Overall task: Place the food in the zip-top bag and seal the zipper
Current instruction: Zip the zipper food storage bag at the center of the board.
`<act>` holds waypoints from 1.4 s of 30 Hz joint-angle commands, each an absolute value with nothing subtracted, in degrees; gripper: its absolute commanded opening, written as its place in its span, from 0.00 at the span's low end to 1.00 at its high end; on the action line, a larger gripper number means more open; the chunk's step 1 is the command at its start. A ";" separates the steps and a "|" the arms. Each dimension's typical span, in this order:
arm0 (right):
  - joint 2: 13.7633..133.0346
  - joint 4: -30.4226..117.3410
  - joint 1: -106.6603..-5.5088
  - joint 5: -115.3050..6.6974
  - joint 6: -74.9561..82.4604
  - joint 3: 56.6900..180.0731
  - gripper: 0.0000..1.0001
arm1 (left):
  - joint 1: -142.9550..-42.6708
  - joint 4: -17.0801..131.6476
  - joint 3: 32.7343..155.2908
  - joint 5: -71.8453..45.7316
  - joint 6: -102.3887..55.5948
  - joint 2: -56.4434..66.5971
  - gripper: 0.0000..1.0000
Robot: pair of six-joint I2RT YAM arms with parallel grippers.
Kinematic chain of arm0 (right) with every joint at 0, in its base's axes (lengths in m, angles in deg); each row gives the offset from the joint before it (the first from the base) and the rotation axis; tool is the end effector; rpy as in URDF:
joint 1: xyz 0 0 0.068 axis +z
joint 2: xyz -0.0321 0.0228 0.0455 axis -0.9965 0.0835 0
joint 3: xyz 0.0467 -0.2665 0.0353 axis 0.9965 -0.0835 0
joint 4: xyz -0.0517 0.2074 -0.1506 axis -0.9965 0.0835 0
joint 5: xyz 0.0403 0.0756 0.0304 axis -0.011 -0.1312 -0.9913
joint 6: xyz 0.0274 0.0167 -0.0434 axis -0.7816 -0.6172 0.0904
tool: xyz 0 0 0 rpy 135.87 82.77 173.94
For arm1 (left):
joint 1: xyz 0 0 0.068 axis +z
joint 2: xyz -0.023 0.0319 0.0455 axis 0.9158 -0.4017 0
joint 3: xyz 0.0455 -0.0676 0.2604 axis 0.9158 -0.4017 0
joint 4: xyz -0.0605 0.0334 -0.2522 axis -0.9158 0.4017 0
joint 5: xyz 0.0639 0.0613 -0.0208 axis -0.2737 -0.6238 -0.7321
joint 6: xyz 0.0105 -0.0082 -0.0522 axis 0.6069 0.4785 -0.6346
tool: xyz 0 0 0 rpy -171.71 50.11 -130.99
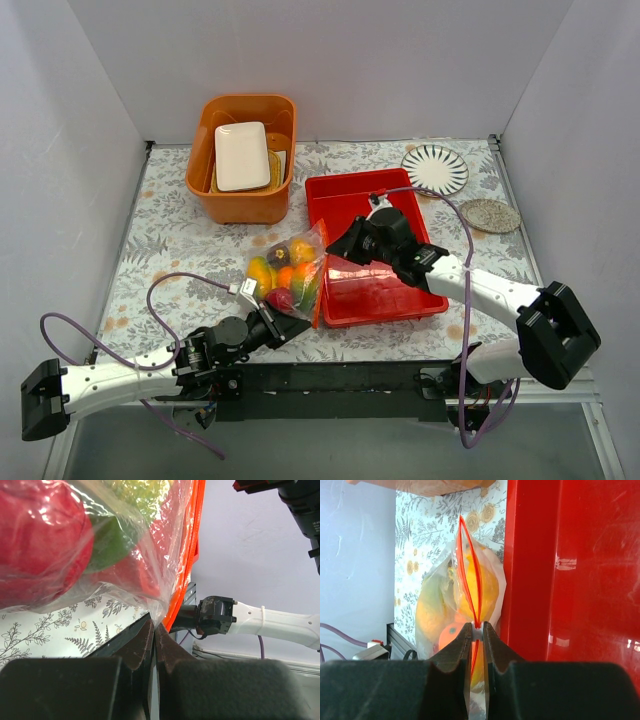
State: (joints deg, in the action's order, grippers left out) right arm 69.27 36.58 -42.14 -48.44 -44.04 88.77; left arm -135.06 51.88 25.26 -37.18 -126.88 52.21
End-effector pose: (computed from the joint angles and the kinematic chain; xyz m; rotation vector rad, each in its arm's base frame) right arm 0.2191 0.2065 0.2506 0.1980 2.1759 1.0773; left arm 0.0592 -0.1254 0.1578 -1.1555 2.0840 -1.7529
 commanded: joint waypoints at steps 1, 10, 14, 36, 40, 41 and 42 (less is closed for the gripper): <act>70.19 32.14 -44.43 -46.22 -42.26 92.49 0.09 | -135.40 54.38 23.69 -37.05 -141.72 52.89 0.00; 73.09 30.74 -46.80 -49.83 -41.99 94.77 0.08 | -135.48 54.29 22.99 -36.79 -142.25 53.41 0.00; 74.67 30.30 -48.03 -50.53 -41.90 96.00 0.08 | -135.40 54.46 22.81 -36.70 -142.25 53.50 0.00; 80.47 30.30 -51.55 -51.67 -38.83 102.42 0.06 | -135.40 55.70 22.02 -37.40 -142.86 55.78 0.00; 81.17 30.30 -51.73 -52.11 -38.13 102.86 0.07 | -135.40 55.78 22.11 -37.49 -142.86 55.79 0.00; 81.35 30.21 -51.81 -52.72 -38.04 103.04 0.08 | -135.40 55.78 22.19 -37.49 -142.78 55.79 0.00; 81.35 30.12 -51.81 -53.25 -36.73 103.30 0.11 | -135.48 55.78 22.19 -37.49 -142.69 55.79 0.00</act>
